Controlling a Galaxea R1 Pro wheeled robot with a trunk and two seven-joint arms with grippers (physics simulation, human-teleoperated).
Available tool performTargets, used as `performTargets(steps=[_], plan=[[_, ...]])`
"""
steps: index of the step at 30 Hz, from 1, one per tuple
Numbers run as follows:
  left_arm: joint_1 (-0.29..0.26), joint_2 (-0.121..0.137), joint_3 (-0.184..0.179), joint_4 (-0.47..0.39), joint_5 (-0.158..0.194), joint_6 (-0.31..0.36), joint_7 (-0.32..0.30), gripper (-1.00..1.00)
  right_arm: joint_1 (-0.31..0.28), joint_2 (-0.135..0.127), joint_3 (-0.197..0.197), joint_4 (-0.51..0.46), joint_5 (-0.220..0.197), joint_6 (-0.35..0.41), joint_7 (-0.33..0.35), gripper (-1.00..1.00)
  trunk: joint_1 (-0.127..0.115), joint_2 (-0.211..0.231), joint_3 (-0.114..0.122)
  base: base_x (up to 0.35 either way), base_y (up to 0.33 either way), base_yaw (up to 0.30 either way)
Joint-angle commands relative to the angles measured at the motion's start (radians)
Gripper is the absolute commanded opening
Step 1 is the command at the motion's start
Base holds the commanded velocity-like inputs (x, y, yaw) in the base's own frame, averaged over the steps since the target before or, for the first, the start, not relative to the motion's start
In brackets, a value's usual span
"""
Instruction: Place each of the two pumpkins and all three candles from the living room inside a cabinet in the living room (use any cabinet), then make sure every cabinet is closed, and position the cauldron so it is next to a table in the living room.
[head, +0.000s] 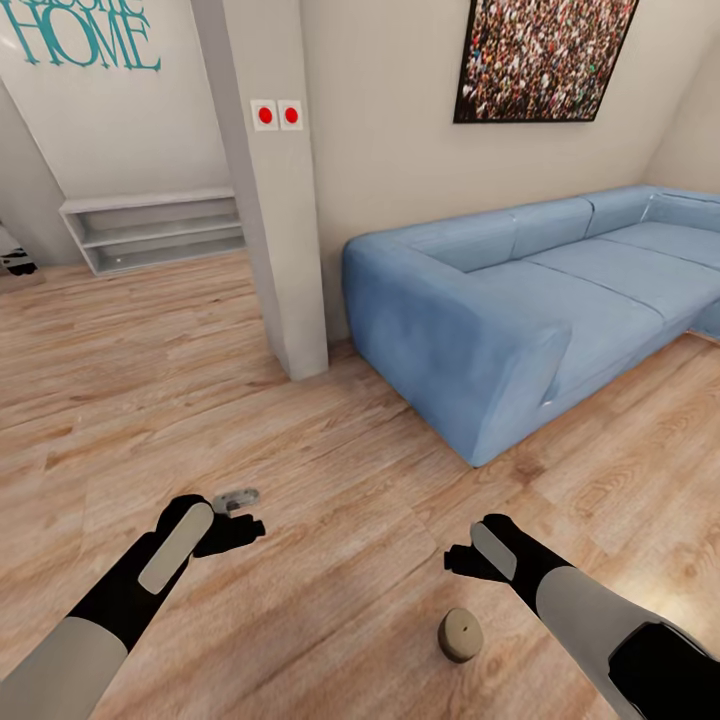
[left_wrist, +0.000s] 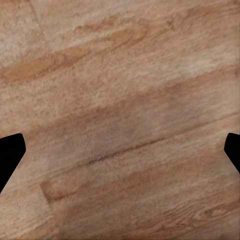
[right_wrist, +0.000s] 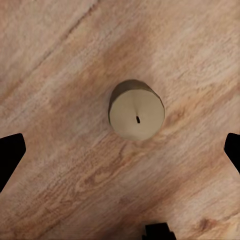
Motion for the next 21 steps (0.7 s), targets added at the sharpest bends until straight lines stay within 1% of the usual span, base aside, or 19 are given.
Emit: performTargets(steps=[1,17,19,21], plan=[[-0.001,0.001,-0.003,-0.001,0.011,0.000,0.010,1.00,-0.001,-0.001,0.007,-0.003,-0.010,0.002,-0.008,1.00,0.004,-0.008,-0.004,0.000,0.000,0.000],[-0.001,0.003,0.005,-0.001,0.012,-0.001,0.006,1.00,-0.001,-0.003,0.010,-0.009,-0.005,-0.028,-0.005,1.00,0.065,-0.120,-0.054,0.000,0.000,0.000],[-0.001,0.003,0.007,-0.001,0.012,-0.001,0.005,1.00,-0.001,-0.004,0.011,-0.009,-0.005,-0.029,-0.001,1.00,0.073,-0.134,-0.060,0.000,0.000,0.000],[-0.001,0.003,0.009,-0.001,0.012,-0.001,0.005,1.00,-0.001,-0.007,0.011,-0.009,-0.005,-0.031,0.018,1.00,0.080,-0.148,-0.067,0.000,0.000,0.000]])
